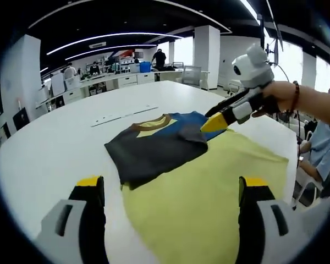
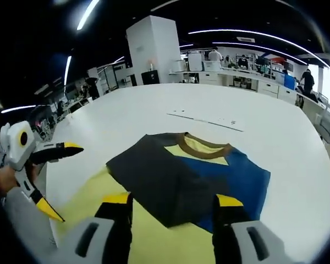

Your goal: Fold the garment on the visible template until the final outline fits inside the template.

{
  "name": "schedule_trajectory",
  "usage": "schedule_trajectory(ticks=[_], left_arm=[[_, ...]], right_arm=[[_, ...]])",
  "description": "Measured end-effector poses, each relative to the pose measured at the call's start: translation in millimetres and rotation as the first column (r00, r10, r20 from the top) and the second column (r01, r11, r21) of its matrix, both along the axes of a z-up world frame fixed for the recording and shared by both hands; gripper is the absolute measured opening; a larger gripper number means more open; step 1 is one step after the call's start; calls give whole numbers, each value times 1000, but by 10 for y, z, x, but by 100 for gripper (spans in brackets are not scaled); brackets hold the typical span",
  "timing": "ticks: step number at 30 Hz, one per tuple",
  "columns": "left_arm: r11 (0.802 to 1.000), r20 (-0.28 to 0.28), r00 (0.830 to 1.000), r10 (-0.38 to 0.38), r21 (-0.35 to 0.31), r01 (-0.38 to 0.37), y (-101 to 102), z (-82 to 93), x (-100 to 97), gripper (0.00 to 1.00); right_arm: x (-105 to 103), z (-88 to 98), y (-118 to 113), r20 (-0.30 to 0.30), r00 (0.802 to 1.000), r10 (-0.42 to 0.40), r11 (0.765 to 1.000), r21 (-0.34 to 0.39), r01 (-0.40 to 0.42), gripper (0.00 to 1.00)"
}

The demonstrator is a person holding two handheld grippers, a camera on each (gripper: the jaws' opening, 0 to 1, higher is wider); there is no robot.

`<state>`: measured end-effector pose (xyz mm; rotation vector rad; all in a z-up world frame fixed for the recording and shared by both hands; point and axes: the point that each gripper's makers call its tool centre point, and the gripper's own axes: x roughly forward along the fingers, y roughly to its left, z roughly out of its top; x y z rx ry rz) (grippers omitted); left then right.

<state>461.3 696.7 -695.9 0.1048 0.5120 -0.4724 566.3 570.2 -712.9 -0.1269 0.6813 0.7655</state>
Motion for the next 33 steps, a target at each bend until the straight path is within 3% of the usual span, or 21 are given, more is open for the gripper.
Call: schedule_trajectory(ticks=[8,16,21,24,31,33], left_arm=[[1000,-11,1000,12,-1,-12,94,-10,-136,99],[1000,-24,999,28,13,-28,272,-31,-249,99],[998,-19,998,59,10,-59,367,-11,-275,99],[996,10,998,69,52,-69,427,35,-283,98],[994,33,995,98,54,-99,497,112,-270,95],[993,35,994,100,54,-102,503,123,-269,95]], right_arm=[[228,-106,182,10,1000,-23,1000,11,23,36],[336,-294,304,6,999,-32,998,-52,32,31],[346,-441,270,-24,997,-69,993,-98,66,25],[358,-464,285,-21,998,-67,993,-94,65,20],[402,-566,217,-8,995,-104,983,-156,102,3],[395,-559,225,-21,994,-107,985,-140,103,2]])
